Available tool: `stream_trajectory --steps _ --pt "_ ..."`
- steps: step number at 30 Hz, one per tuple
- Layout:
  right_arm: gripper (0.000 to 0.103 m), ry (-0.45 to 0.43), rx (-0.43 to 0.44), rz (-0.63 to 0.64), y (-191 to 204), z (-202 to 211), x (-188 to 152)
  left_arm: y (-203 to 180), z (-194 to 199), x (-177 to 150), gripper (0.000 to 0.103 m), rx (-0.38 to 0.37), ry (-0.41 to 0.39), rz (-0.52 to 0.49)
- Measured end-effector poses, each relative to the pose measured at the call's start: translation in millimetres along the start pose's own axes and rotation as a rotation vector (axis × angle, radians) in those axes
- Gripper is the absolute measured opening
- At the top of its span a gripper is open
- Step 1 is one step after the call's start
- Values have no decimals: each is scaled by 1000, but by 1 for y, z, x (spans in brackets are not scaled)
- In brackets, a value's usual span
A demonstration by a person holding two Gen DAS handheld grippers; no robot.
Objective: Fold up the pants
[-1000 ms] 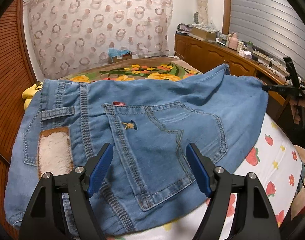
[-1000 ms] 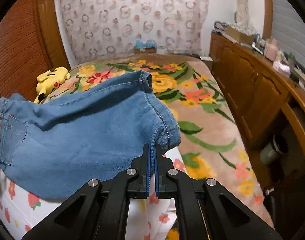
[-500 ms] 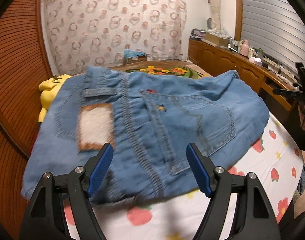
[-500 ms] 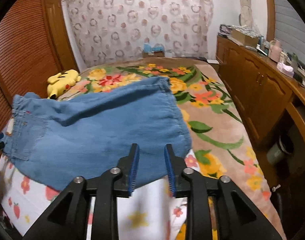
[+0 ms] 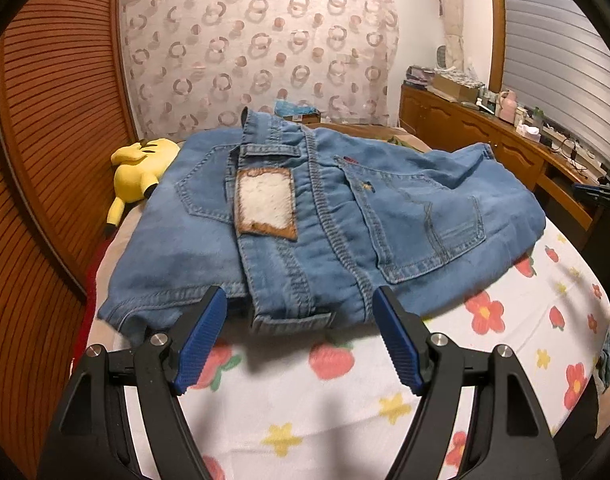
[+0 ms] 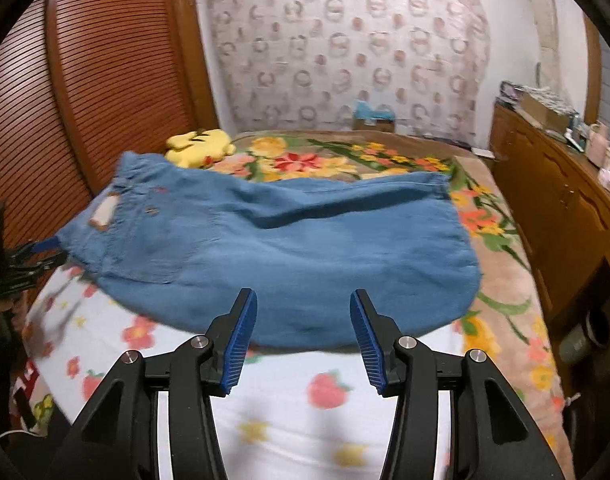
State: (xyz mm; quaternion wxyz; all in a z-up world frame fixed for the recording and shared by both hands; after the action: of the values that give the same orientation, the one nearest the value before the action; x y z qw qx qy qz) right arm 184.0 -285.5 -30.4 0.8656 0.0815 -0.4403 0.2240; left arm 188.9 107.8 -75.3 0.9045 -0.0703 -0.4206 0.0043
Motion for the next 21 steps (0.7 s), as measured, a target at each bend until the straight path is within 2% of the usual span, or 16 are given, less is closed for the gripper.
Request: stream_trajectory --steps 5,9,18,21 --pt "55 -2 41 36 9 -1 -10 6 2 -6 73 -9 0 21" --pt "68 -6 48 68 9 -7 -18 10 4 -10 68 -19 -3 47" --pt "68 99 70 172 19 -60 -24 15 -16 -17 51 -17 50 44" --pt "68 141 53 219 17 -78 -28 17 -26 -19 46 -4 65 45"
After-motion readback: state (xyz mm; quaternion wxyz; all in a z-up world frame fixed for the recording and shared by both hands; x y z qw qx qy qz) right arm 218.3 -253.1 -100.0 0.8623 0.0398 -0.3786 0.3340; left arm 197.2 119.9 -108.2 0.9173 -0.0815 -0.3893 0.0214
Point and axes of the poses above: each gripper's, at about its wrist camera, not at the fingertips, and z roughly against the way its jaws point, y to its left, x to its top, the point moved 3 cm from there along -z, roughly the way its jaws point, and after that the axes turned 10 degrees about z, right-handed, at the moved point
